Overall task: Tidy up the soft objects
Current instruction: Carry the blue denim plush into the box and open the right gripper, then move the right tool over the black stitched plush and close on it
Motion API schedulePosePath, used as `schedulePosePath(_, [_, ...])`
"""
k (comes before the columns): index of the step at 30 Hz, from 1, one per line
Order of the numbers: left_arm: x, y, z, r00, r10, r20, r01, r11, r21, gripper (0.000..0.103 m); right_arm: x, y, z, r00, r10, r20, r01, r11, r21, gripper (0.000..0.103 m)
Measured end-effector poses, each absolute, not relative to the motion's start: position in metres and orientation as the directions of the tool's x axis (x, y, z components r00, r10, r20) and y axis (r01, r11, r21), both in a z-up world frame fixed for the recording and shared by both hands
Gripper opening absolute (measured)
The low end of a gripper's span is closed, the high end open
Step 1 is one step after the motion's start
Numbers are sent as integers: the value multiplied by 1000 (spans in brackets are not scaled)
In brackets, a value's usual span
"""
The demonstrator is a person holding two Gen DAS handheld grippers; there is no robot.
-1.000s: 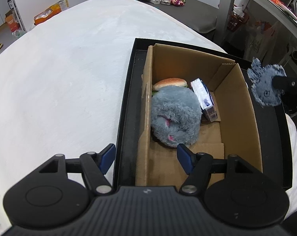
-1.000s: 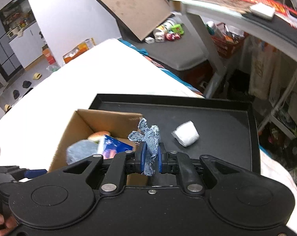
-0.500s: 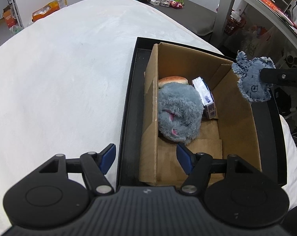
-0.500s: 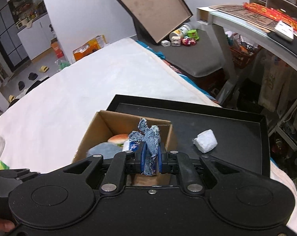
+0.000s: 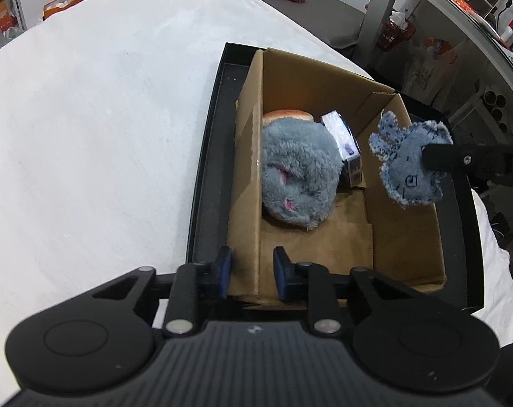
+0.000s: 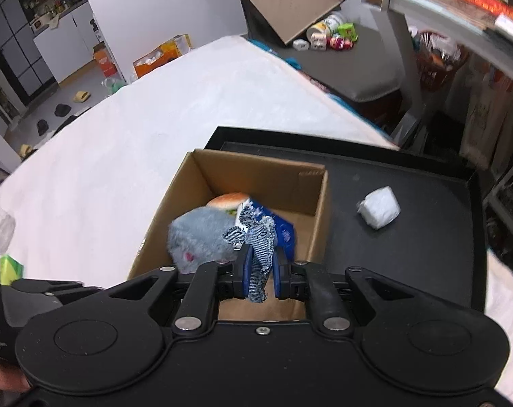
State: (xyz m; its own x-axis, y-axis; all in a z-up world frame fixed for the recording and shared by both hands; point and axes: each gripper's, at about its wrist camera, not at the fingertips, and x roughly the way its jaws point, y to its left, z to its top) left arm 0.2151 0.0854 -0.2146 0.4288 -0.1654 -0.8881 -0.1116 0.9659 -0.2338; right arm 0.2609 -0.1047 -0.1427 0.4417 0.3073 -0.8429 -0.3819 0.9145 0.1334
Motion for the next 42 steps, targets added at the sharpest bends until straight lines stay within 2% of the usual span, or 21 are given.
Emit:
schedulePosePath(5, [214, 87, -214, 431, -158, -888, -120, 966, -230, 18, 260, -103, -150, 426, 298, -854, -376, 917, 132, 14])
schedulePosePath(12, [213, 87, -213, 431, -152, -889, -121, 967, -224, 18, 261, -107, -155, 432, 278, -858, -354, 927, 122, 27])
schedulePosePath(29, [217, 75, -203, 440, -100, -893, -94, 983, -156, 19, 255, -152, -151, 485, 247, -839, -291, 950, 111, 41])
schedulePosePath(33, [219, 68, -199, 445, -79, -892, -86, 988, -131, 22, 253, -163, -154, 487, 248, -838, -281, 952, 119, 52])
schedulePosePath(39, [223, 60, -198, 439, -56, -897, -79, 992, -100, 28, 253, -182, -168, 468, 241, -850, -247, 959, 137, 54])
schedulePosePath(42, [225, 57, -197, 436, -48, -899, -72, 994, -88, 36, 252, -188, -177, 453, 238, -859, -239, 961, 140, 57])
